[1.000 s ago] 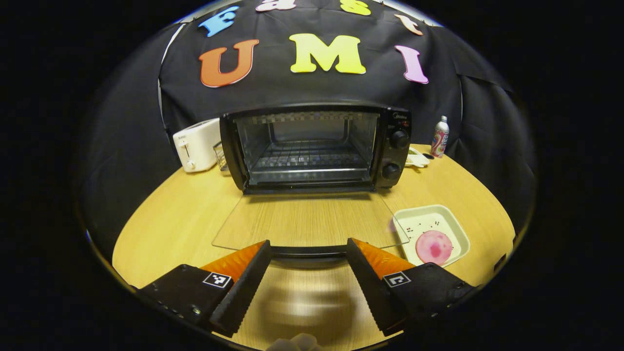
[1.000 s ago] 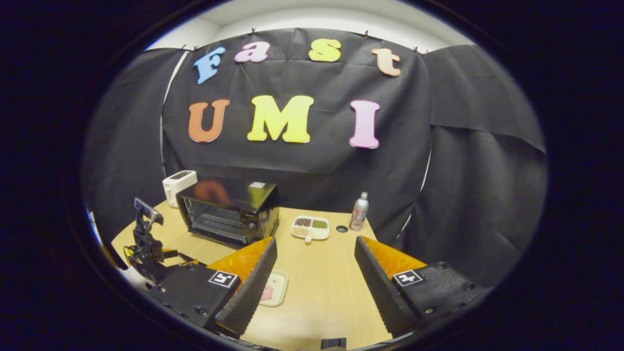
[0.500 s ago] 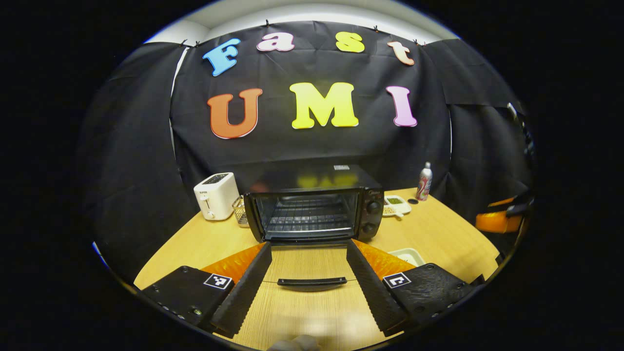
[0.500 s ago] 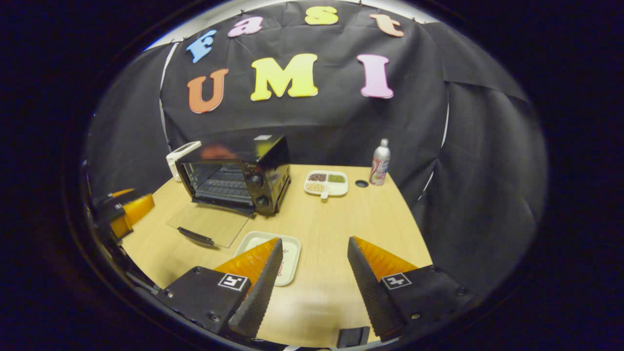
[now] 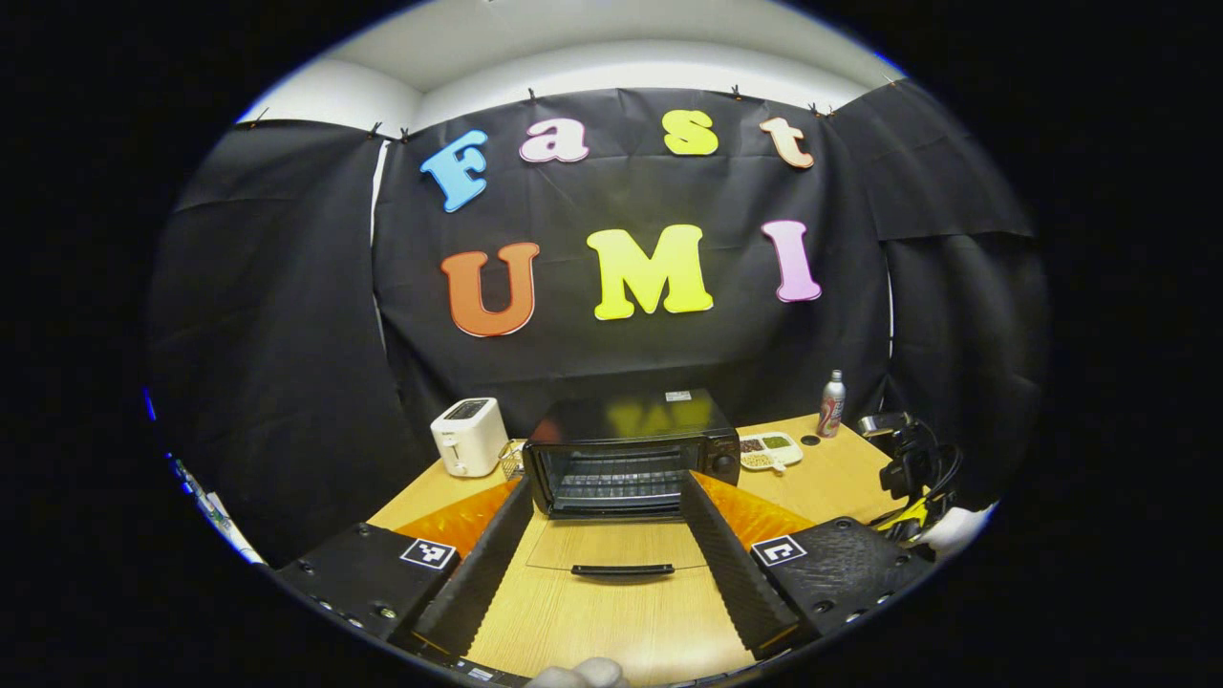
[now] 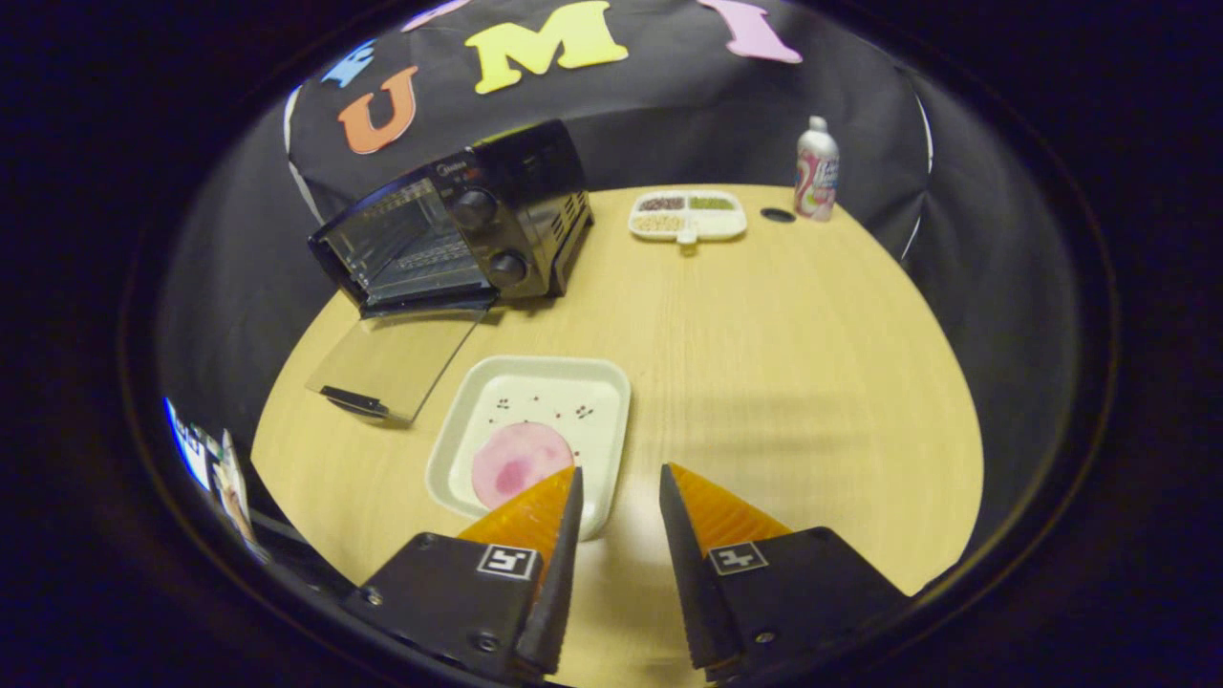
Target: Open the electric oven with the left hand, put the food in, and close the electric oven.
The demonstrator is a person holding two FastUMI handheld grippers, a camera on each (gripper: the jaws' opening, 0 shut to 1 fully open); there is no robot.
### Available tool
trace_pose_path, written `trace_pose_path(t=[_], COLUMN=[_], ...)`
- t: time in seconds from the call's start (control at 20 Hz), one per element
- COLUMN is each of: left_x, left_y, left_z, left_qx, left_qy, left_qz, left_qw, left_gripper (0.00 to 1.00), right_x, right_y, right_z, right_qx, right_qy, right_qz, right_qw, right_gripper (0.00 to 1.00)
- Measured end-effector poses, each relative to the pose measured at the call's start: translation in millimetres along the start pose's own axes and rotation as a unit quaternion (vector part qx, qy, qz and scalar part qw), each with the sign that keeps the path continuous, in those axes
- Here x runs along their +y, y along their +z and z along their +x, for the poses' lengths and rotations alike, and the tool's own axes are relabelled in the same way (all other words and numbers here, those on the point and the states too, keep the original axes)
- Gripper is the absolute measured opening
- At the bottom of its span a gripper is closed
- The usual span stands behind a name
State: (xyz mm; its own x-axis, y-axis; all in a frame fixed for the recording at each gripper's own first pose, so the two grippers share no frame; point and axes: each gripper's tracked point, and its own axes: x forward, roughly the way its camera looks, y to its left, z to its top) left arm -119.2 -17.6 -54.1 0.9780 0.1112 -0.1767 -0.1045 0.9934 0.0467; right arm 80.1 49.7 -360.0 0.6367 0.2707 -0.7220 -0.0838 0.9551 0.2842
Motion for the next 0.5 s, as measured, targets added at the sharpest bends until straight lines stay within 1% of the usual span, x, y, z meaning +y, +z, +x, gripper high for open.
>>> trace_pose_path(t=[0.15,0.2,0.25,0.4,0.5], left_x=[1,1,3,6,6], left_y=[-5,-7,-8,-7,-7], left_z=[-11,-14,-18,-27,-33], left_qx=[0.012,0.018,0.022,0.024,0.021], left_qy=[0.037,0.05,0.064,0.102,0.119], left_qz=[-0.001,-0.001,-0.004,-0.022,-0.034], left_qw=[0.999,0.999,0.998,0.994,0.992], left_gripper=[0.96,0.96,0.96,0.96,0.96], right_x=[-4,-4,-3,-6,-10], right_y=[-4,-5,-1,8,11], right_z=[24,30,32,42,41], right_qx=[0.044,0.061,0.065,0.101,0.135], right_qy=[0.009,0.011,0.014,0.003,-0.014], right_qz=[0.011,0.015,0.018,-0.008,-0.012], right_qw=[0.999,0.998,0.998,0.995,0.991], right_gripper=[0.33,0.31,0.28,0.21,0.15])
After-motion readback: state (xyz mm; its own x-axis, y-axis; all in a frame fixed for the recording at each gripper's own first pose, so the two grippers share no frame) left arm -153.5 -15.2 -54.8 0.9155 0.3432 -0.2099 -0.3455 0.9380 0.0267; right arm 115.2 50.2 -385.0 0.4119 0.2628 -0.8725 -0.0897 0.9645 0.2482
